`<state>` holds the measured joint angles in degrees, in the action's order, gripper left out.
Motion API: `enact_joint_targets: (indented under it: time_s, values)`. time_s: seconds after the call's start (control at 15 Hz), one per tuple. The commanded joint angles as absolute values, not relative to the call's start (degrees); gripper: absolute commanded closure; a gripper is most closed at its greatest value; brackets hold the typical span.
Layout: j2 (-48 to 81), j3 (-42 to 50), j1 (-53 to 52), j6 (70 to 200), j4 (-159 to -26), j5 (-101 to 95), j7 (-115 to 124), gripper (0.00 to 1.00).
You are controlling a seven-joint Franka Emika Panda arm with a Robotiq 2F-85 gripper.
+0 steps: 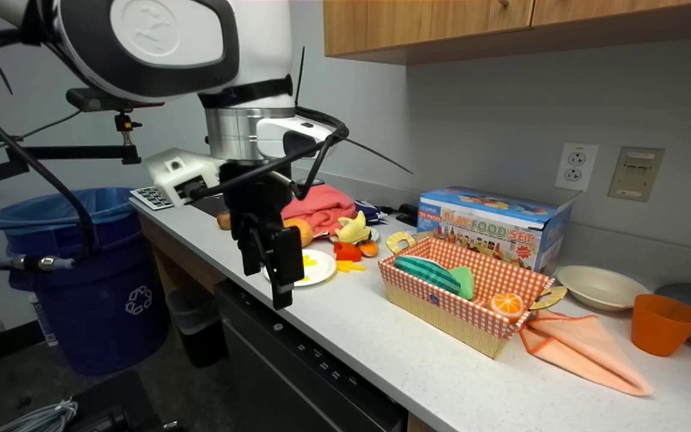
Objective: Put the purple, pineapple, and banana plushies in the box
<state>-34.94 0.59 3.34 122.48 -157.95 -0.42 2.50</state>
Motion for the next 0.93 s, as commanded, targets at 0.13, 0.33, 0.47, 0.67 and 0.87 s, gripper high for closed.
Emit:
enact_joint_targets:
  time_s: [0.13,0.33,0.47,0.67,0.87]
  values:
    - [-34.5,-6.55,-5.21,119.85,-157.58,0.67,2.99,0.0]
    - [-31.27,-9.89,-10.7,118.68,-155.99,1.32,1.8,0.0]
    - [-28.62,-11.86,-13.7,118.7,-155.03,1.19,1.36,0.0]
    - [-29.61,-12.56,-14.5,120.0,-156.58,-0.26,2.72,0.0]
    - [-27.12,-13.78,-16.07,119.76,-155.46,-0.2,2.67,0.0]
